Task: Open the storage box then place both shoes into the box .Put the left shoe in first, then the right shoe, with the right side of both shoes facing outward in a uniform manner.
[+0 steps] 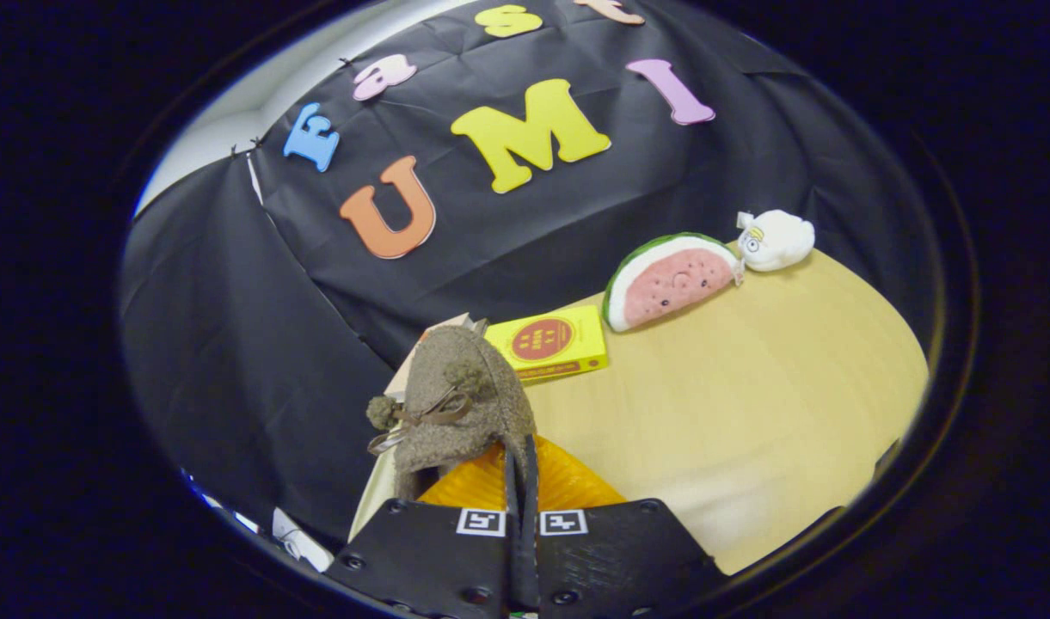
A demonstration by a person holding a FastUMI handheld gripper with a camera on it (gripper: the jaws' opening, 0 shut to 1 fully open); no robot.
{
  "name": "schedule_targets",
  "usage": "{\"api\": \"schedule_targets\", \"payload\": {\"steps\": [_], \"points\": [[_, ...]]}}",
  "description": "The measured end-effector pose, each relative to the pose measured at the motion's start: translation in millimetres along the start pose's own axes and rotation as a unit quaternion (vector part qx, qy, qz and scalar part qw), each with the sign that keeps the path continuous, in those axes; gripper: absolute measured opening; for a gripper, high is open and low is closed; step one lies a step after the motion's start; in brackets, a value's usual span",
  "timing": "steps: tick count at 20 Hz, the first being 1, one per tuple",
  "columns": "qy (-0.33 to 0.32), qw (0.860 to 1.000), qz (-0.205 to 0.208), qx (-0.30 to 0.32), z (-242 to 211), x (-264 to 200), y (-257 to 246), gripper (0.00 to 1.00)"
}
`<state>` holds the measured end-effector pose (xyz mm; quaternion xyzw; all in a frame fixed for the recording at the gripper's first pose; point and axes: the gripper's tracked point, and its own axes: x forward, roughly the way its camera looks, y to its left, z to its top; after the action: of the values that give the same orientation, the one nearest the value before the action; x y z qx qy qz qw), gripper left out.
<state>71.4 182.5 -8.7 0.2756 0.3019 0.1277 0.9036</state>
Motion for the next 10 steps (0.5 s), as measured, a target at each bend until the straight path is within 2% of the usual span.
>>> {"api": "schedule_targets", "payload": {"steps": [5,10], "points": [[0.006,1.000,-0.022,-0.017,-35,27,56,0.00],[-0.011,0.997,-0.074,-0.017,-57,45,59,0.00]]}}
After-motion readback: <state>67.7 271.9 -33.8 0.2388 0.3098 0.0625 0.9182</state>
